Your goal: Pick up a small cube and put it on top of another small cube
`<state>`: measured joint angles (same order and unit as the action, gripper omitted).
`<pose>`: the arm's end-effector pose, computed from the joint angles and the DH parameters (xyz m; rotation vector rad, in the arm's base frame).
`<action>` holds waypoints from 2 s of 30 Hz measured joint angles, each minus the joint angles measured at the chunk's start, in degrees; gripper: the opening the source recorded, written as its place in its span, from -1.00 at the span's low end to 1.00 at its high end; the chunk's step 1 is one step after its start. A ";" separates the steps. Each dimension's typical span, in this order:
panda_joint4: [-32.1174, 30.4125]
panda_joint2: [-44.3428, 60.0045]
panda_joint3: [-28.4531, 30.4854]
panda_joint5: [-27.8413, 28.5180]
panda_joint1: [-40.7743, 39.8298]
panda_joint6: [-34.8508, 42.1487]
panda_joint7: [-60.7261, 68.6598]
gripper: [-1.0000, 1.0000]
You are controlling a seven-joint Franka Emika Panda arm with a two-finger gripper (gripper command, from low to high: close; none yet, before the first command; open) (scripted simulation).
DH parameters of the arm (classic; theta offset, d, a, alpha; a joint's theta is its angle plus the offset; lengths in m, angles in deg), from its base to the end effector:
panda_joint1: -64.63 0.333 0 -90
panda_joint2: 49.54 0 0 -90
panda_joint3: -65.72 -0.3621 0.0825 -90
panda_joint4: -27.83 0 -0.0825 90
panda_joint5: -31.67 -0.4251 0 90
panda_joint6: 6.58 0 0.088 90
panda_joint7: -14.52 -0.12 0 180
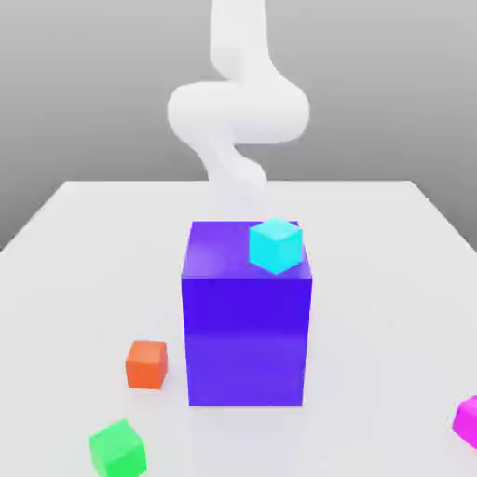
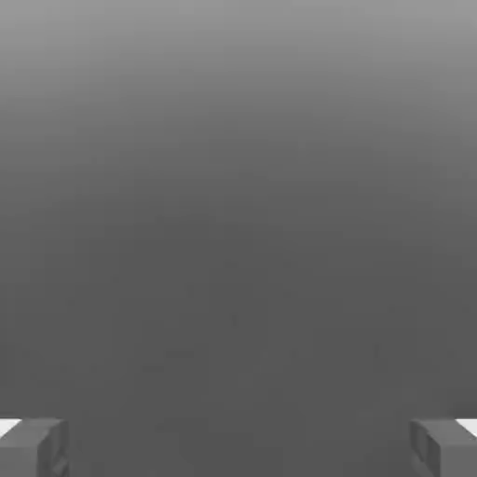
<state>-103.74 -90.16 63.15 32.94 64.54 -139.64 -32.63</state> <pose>0.3987 0.0233 0.7067 -2.5165 1.0202 -0.9793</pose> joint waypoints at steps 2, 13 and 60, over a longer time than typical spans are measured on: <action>0.18 4.39 -2.25 1.10 -0.12 -1.08 -1.13 0.00; 1.10 27.25 -12.95 8.85 0.84 -6.66 -8.47 0.00; -4.38 54.33 -3.80 3.48 -5.83 -15.72 -25.50 -1.00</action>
<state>-108.13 -35.83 59.35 36.42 58.71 -155.36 -58.13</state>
